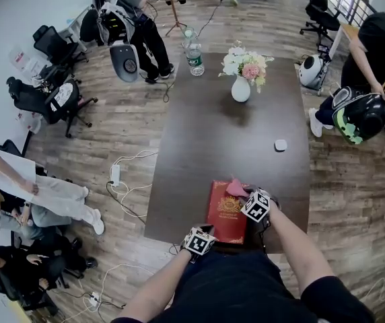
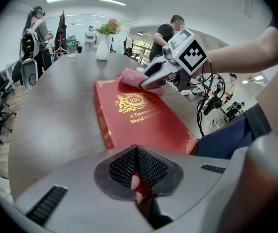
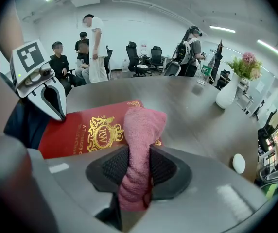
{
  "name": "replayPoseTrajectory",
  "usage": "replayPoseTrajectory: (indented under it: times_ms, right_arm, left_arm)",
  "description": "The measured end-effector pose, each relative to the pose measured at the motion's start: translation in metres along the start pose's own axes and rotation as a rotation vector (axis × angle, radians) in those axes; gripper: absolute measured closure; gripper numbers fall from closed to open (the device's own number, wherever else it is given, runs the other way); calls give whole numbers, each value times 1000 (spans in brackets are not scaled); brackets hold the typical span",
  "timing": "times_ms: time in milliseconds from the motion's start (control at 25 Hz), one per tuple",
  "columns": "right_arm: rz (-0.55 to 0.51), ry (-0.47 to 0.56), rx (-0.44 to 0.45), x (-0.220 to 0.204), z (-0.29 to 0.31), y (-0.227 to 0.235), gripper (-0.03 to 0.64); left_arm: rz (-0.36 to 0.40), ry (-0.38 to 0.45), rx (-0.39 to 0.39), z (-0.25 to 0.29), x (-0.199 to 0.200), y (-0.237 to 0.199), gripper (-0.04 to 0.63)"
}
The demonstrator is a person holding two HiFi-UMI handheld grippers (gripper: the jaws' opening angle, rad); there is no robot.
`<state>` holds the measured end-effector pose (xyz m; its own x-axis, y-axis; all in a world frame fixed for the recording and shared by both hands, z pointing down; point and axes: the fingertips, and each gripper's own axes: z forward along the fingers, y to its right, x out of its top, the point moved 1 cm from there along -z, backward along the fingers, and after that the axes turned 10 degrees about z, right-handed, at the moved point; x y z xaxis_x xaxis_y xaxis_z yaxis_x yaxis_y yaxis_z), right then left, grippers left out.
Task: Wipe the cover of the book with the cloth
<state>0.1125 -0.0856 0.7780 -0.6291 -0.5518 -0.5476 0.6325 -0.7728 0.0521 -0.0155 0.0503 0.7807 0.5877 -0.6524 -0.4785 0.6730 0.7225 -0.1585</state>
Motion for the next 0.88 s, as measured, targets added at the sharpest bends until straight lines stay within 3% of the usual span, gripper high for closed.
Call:
replayPoseTrajectory:
  times_ms: [880]
  right_arm:
    - [124,13,-20,-21,-16,12,499]
  left_arm:
    - [5,4,-4,0,-1,-2,600]
